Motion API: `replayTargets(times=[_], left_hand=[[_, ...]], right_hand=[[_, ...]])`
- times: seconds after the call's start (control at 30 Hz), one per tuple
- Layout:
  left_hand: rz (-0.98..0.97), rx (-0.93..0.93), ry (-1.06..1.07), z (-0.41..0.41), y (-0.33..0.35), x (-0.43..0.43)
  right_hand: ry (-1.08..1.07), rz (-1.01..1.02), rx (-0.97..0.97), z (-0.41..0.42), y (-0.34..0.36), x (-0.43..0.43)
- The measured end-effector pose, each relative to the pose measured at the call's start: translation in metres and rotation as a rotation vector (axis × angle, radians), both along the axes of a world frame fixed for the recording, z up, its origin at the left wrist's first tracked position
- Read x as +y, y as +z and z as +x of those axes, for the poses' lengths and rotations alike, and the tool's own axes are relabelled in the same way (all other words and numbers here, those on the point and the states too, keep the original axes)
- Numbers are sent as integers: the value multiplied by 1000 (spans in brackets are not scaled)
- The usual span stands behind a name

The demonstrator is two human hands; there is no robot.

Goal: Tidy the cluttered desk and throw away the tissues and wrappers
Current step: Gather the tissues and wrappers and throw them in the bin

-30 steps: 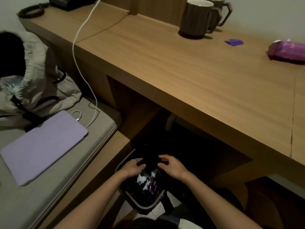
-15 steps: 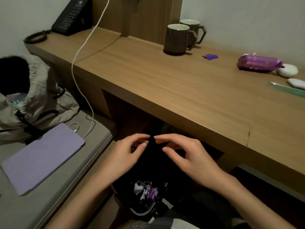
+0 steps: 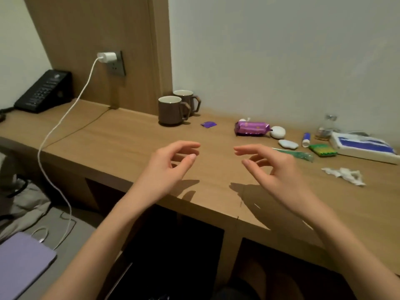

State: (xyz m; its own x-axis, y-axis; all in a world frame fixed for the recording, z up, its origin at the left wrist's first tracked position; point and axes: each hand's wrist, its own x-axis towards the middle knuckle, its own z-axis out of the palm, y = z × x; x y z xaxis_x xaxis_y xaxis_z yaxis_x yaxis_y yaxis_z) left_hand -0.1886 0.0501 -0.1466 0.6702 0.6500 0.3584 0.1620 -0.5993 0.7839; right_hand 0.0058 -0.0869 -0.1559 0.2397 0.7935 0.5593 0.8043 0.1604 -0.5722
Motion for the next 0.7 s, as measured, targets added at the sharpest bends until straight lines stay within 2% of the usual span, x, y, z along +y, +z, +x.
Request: replayTargets(times=[0.27,0.37,0.6,0.7], left_hand=[[-42,34,-79,113,-9,34],[-58,41,-41,146,-16,46],[136,68,29,222,-34,70],[233,109,85,246,-43,77]], right_hand=[[-374,-129,-120,108,-6,-14],[-519,-191,-161,139,-15,-17],[-868,-304,-214,216,-27,-33],[-931,-329,-173,236,-35,-43]])
